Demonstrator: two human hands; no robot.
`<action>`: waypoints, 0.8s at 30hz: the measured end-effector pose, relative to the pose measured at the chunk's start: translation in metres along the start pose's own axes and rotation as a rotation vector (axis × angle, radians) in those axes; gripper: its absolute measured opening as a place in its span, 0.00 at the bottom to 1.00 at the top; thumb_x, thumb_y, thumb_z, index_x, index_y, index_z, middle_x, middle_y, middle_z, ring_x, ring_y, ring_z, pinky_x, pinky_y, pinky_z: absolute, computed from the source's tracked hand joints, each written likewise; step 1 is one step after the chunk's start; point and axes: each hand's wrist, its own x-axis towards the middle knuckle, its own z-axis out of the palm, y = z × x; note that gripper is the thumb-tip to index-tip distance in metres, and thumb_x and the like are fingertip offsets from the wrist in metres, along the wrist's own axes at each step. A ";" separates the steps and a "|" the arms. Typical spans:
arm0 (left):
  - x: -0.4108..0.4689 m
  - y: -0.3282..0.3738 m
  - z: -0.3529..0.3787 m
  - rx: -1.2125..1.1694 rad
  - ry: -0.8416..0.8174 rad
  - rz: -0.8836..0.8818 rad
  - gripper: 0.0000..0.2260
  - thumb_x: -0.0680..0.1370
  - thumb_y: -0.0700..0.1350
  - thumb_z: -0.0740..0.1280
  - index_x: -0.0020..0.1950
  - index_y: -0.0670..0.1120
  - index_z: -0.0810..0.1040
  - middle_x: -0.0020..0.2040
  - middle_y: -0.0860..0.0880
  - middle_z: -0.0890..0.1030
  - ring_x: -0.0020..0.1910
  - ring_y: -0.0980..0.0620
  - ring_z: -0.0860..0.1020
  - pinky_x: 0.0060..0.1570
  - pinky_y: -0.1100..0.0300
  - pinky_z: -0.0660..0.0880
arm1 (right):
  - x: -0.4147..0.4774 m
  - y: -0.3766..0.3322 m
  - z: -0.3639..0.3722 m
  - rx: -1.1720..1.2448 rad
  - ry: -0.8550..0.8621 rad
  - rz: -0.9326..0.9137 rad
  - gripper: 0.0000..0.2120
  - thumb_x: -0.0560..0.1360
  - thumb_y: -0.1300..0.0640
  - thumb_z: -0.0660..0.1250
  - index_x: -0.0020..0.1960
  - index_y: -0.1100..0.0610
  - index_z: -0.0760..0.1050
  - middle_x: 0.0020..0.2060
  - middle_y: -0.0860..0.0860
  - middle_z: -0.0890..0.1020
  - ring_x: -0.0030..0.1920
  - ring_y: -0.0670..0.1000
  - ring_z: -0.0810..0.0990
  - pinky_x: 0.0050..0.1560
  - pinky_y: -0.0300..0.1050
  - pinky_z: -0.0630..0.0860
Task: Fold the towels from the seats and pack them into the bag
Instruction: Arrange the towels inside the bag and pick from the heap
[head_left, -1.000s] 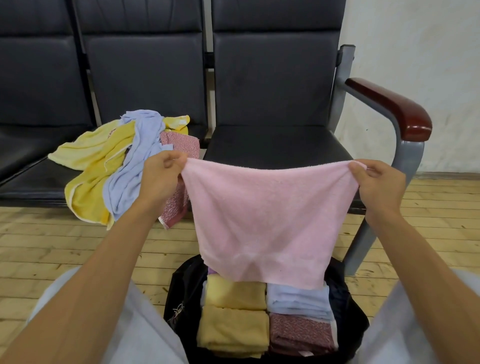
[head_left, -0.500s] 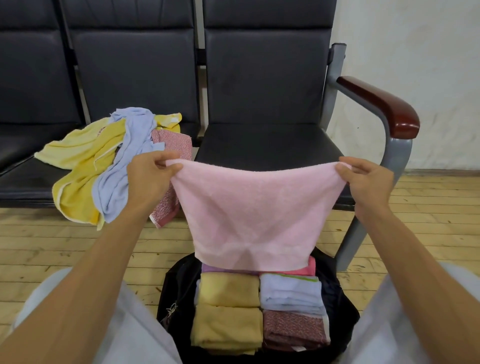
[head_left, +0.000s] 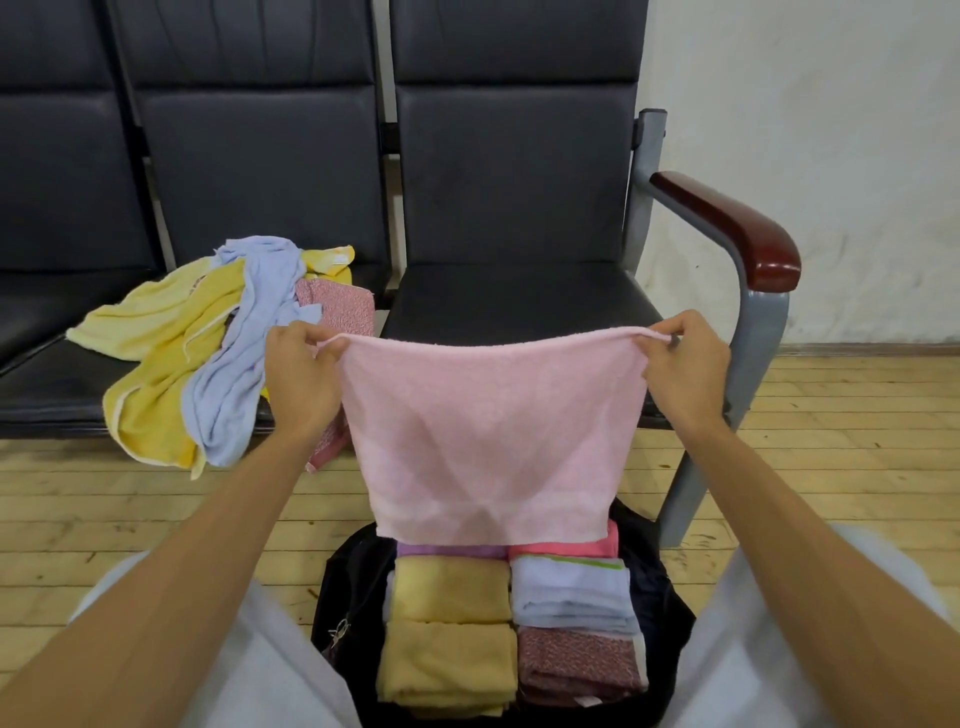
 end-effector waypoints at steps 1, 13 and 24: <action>0.002 0.001 0.003 -0.028 -0.032 -0.018 0.05 0.80 0.42 0.66 0.52 0.41 0.76 0.51 0.47 0.75 0.46 0.49 0.75 0.46 0.62 0.69 | 0.003 -0.001 0.003 0.017 -0.010 0.015 0.04 0.80 0.59 0.65 0.50 0.53 0.71 0.44 0.49 0.76 0.42 0.51 0.79 0.37 0.34 0.73; 0.069 0.019 0.056 -0.114 -0.318 -0.170 0.02 0.83 0.42 0.58 0.55 0.45 0.69 0.55 0.41 0.78 0.40 0.45 0.84 0.48 0.47 0.81 | 0.070 0.003 0.048 0.097 -0.008 0.125 0.09 0.81 0.58 0.62 0.57 0.56 0.80 0.47 0.49 0.79 0.47 0.51 0.78 0.53 0.46 0.76; 0.143 0.044 0.121 -0.050 -0.194 0.046 0.05 0.81 0.43 0.62 0.54 0.42 0.71 0.44 0.48 0.75 0.45 0.50 0.73 0.38 0.60 0.68 | 0.167 -0.010 0.091 0.245 -0.007 0.111 0.05 0.77 0.58 0.67 0.51 0.53 0.81 0.46 0.51 0.82 0.49 0.51 0.80 0.50 0.44 0.77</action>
